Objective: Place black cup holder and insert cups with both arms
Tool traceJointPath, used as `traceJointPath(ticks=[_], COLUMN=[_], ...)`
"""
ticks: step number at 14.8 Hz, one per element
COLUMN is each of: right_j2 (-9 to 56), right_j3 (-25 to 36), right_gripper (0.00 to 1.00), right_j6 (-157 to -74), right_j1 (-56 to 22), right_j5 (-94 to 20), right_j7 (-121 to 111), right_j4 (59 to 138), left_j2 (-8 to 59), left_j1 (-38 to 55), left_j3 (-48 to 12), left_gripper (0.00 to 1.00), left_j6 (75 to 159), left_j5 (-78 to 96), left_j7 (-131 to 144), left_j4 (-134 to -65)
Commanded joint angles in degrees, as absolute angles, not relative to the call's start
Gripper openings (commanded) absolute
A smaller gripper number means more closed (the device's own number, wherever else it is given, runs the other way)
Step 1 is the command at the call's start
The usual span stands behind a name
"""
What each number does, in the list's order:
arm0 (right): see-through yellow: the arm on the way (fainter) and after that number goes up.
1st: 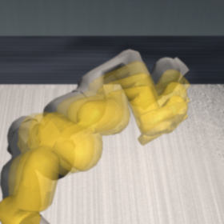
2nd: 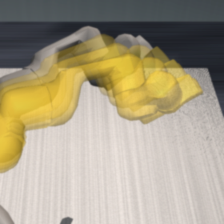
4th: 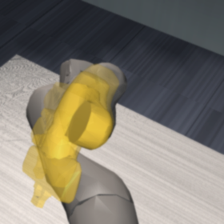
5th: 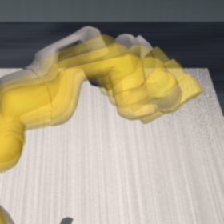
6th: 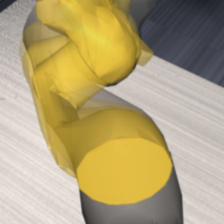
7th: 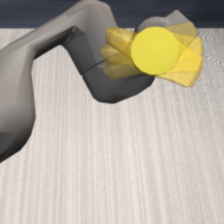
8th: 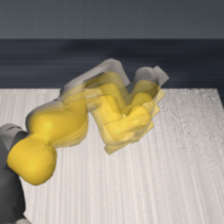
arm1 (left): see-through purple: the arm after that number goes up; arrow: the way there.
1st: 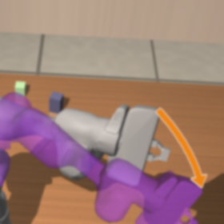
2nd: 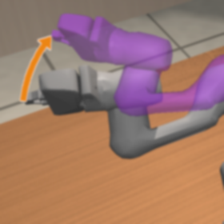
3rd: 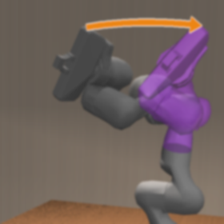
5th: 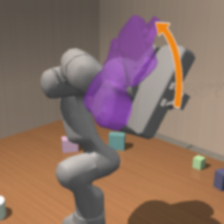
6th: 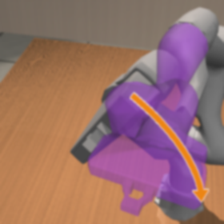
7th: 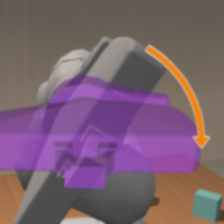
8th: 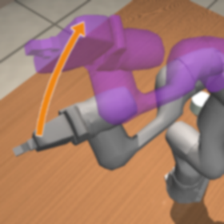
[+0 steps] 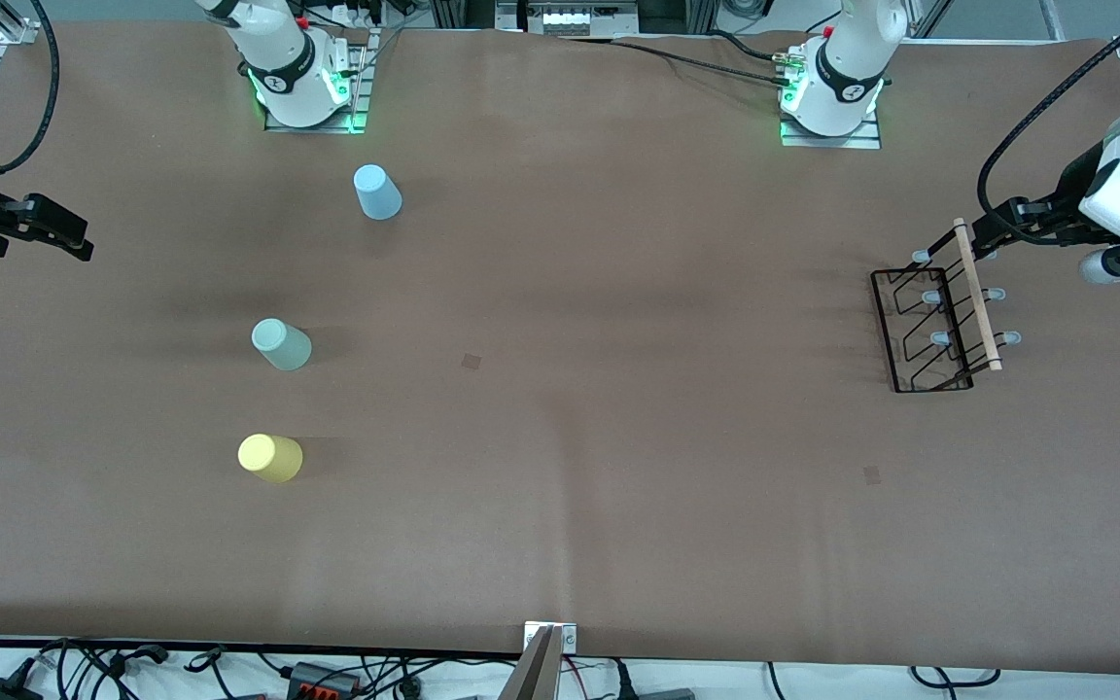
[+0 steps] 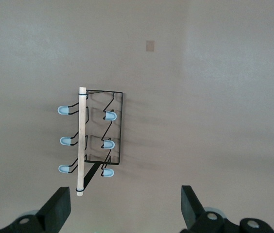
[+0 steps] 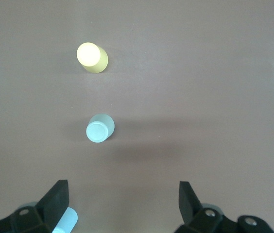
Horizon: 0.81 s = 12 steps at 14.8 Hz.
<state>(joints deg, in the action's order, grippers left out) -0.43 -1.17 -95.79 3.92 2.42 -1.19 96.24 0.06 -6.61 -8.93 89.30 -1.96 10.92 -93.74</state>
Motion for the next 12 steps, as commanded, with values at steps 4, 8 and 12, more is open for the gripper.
traceJointPath(ticks=[4,8,12], right_j2=[-1.2,-1.1,-1.2], right_j3=[-1.3,-1.3,-1.3], right_gripper=[1.00,1.00,1.00], right_j6=[-96.3,-96.3,-96.3], right_j1=[4.1,4.1,4.1], right_j5=[1.4,1.4,1.4], right_j7=[-2.3,-2.3,-2.3], right_j4=[97.0,97.0,97.0], left_j2=[2.7,7.2,3.7], left_j1=[-7.2,-11.9,-14.6], left_j3=[-8.9,-9.0,-9.4], left_gripper=[1.00,1.00,1.00], left_j6=[89.0,91.0,108.1], left_j5=[-1.1,-1.5,-3.2], left_j7=[10.2,6.3,1.4], left_j4=[-92.5,-93.1,-108.0])
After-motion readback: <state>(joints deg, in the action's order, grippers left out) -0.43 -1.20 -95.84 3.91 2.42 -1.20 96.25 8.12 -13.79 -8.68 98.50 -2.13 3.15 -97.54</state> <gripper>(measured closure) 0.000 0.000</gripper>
